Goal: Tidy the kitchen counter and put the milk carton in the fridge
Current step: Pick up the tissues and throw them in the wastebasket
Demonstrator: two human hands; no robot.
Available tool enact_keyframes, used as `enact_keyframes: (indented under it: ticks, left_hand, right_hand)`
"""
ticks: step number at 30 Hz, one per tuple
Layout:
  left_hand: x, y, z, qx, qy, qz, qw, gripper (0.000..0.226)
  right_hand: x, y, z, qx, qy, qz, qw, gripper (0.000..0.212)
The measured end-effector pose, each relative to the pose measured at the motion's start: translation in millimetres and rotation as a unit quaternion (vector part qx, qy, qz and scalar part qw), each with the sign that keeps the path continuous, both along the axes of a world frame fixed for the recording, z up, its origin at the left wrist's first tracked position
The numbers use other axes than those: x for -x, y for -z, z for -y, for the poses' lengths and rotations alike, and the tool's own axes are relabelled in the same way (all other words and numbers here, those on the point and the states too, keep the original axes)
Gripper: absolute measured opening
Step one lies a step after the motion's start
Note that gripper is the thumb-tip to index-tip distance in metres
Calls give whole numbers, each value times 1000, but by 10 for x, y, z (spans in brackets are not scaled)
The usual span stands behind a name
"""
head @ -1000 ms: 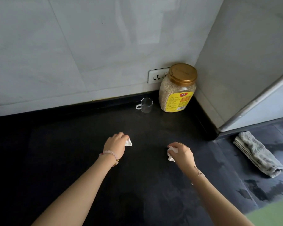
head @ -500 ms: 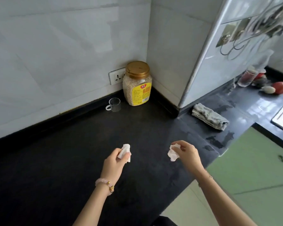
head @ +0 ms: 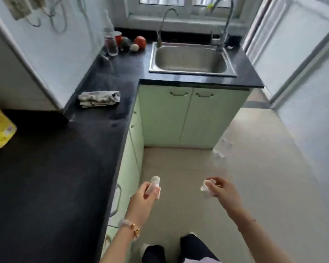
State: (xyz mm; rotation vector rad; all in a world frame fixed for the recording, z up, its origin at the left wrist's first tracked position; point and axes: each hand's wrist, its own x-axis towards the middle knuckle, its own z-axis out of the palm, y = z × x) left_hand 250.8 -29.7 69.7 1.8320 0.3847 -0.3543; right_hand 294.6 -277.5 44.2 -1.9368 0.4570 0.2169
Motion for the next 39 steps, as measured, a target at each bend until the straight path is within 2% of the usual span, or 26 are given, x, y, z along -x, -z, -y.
enact_keyframes:
  ticks: [5,12,18,21,25,29,33,35,39]
  left_hand:
    - [29,201,853,19,142,-48,989,19]
    - [197,235,2340,48,251,-111,960,40]
    - [350,289,3757,44,368,-91,924,5]
    - [381,285,4397,38,414,-72,906,6]
    - [436,187,5249,38,506,-61,859,7]
    - [560,89,6092,18,588,-73,805,34]
    - [670,194,6963,-7,661,-67,747,49]
    - [750,205,7411,-4,690,-69,721,44]
    - [931,189,8295,8,764,-60,642,13]
  right_hand:
    - [816,181,982,-18,148,-31,988,6]
    - [1885,385,2215,-39,290,-67,954,5]
    - [2567,306,3381,-42,392,-50,918,7]
    - [2865,202,3836,-35,454,-21,890,11]
    - [3237,130,4265,-32,546,16,837,14]
    - [3551,182,4525,-44,626,28,778,10]
    - [3783,298,4810,-59,704,23,707,14]
    - [3874,292,4999,-60,740,23,670,16]
    - [4038,131,5435,-49,797,41,600,16]
